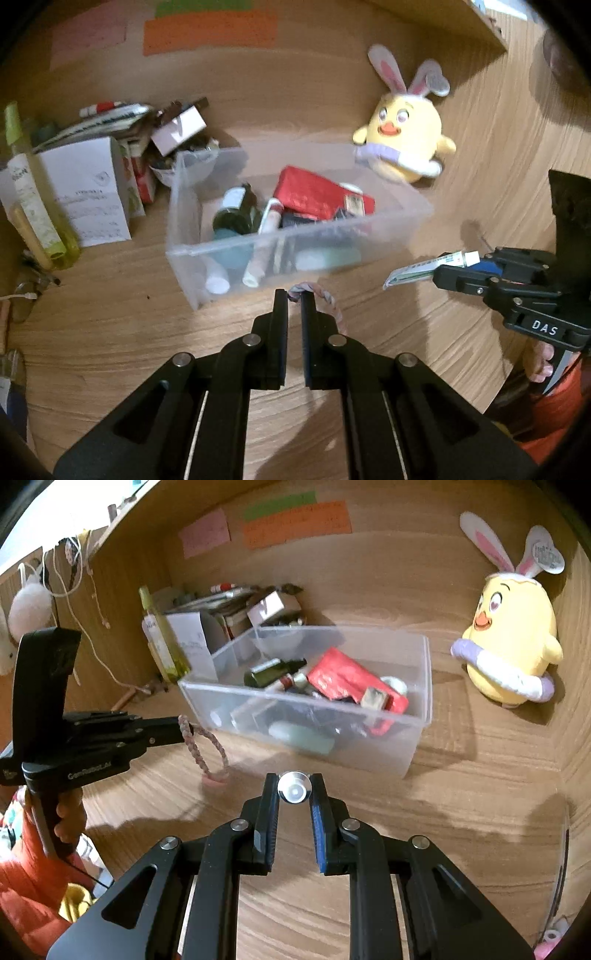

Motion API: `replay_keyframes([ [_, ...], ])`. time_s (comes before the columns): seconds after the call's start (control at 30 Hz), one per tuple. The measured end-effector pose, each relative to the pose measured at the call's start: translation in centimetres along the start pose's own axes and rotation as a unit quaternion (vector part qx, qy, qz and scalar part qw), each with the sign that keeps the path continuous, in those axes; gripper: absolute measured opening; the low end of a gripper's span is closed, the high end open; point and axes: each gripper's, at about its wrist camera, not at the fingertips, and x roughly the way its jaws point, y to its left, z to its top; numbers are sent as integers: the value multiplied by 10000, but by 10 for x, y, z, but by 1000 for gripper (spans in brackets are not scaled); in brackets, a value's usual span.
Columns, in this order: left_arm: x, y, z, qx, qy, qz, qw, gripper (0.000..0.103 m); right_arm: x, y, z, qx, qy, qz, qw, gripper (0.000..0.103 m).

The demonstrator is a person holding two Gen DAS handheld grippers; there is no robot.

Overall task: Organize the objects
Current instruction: 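Grasp the pink braided bracelet with the left gripper while the right carries the tube to the box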

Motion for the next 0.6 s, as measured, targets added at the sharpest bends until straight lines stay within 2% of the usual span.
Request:
replay_keyframes([
  [0.37,-34,17,39,-317,-693,-57,9971,5,-9,4,45,11,-563,85,9984,15],
  [0.6,-30,29,67,-466,-863,38,9952,5,21,6,70,8,-447,155,9989,15],
])
